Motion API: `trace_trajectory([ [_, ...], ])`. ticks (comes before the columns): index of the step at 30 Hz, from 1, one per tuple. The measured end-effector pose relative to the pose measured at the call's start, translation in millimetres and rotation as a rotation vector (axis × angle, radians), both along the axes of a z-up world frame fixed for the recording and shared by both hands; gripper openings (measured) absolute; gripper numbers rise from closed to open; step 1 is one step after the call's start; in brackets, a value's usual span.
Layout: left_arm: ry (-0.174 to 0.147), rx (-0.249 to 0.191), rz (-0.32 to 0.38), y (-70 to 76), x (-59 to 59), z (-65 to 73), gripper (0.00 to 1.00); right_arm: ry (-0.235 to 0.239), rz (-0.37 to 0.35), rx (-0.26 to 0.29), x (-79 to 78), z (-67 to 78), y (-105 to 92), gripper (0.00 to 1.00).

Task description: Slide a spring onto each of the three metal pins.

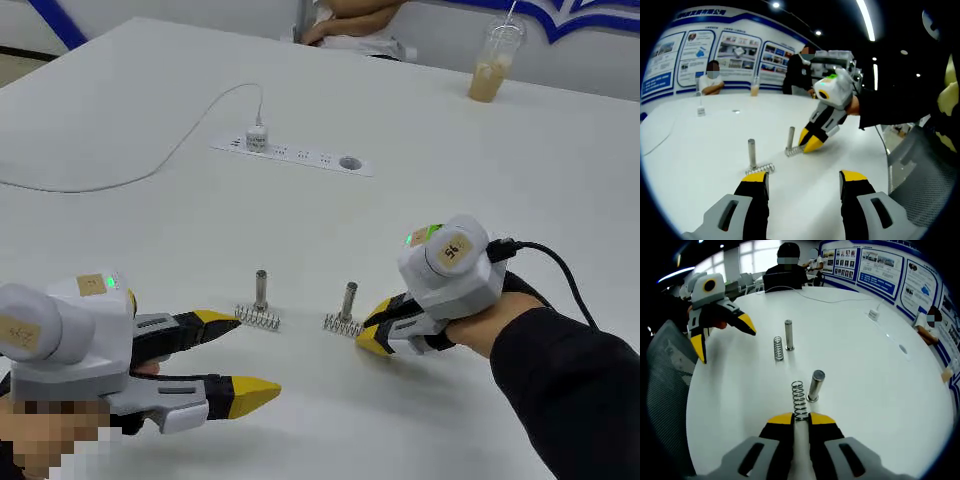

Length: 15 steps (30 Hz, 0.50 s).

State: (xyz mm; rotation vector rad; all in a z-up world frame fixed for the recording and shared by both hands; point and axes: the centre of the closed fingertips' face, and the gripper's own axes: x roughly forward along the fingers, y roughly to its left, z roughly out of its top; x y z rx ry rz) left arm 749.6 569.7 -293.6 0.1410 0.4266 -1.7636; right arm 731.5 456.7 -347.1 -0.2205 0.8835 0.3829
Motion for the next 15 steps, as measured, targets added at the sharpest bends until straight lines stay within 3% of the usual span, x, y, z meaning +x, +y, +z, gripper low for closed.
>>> trace_trajectory([
  [15,-0.005,0.011,-0.026,-2.1,-7.6,-3.0,0.57,0.041,0.019,0.014,-8.3,-0.3,7.4,0.11],
])
